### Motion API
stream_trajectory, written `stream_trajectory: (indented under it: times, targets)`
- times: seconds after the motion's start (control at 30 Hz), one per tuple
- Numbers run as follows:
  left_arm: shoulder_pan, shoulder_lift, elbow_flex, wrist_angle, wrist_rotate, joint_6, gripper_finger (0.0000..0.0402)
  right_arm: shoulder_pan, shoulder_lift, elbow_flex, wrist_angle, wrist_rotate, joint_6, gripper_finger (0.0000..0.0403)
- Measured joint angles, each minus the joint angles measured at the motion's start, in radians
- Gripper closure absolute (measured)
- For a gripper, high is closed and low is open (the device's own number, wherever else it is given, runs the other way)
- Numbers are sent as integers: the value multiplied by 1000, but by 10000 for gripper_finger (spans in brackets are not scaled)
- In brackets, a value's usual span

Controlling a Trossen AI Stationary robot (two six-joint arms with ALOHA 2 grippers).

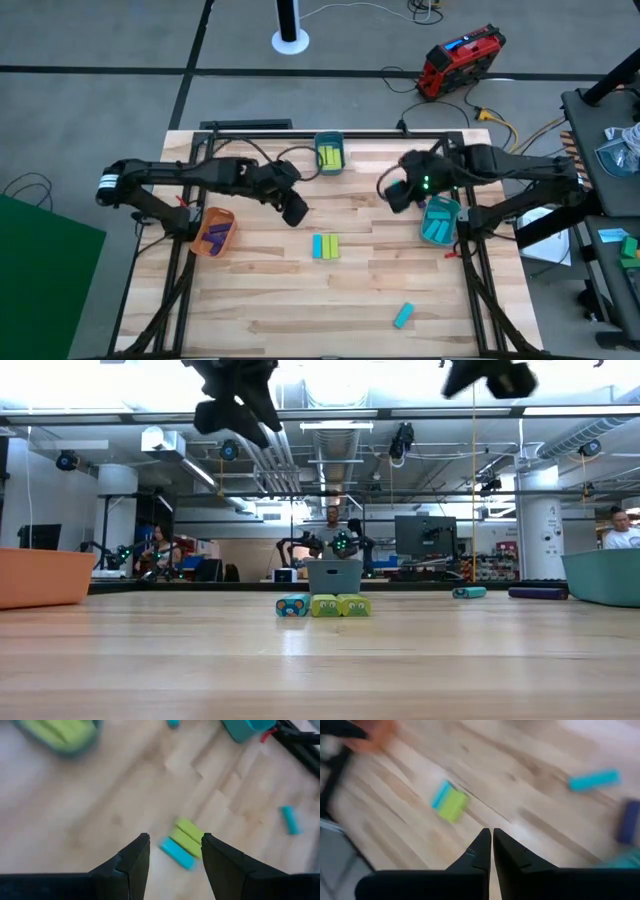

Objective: Sort blocks
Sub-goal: Put the blue block into the light blue bin

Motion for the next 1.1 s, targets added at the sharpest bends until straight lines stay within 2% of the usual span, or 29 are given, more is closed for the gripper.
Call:
stream_trajectory:
  times: [0.17,0.3,0.53,0.67,0.87,1.1]
  targets:
    - [-9,90,0,3,161,-252,245,52,0,-1,-198,6,10,393]
    - [-52,180,0,24,171,-414,245,72,-8,-1,-268,33,-23,393]
    - [-132,327,0,112,164,-605,245,85,-34,-4,-270,136,-98,392]
    - [-150,379,0,114,113,-684,244,85,-48,-4,-269,158,-127,392]
    - [-148,427,0,98,51,-697,244,85,-62,-4,-269,163,-147,392]
    - [-148,475,0,102,56,-689,242,85,-66,-4,-265,164,-156,392]
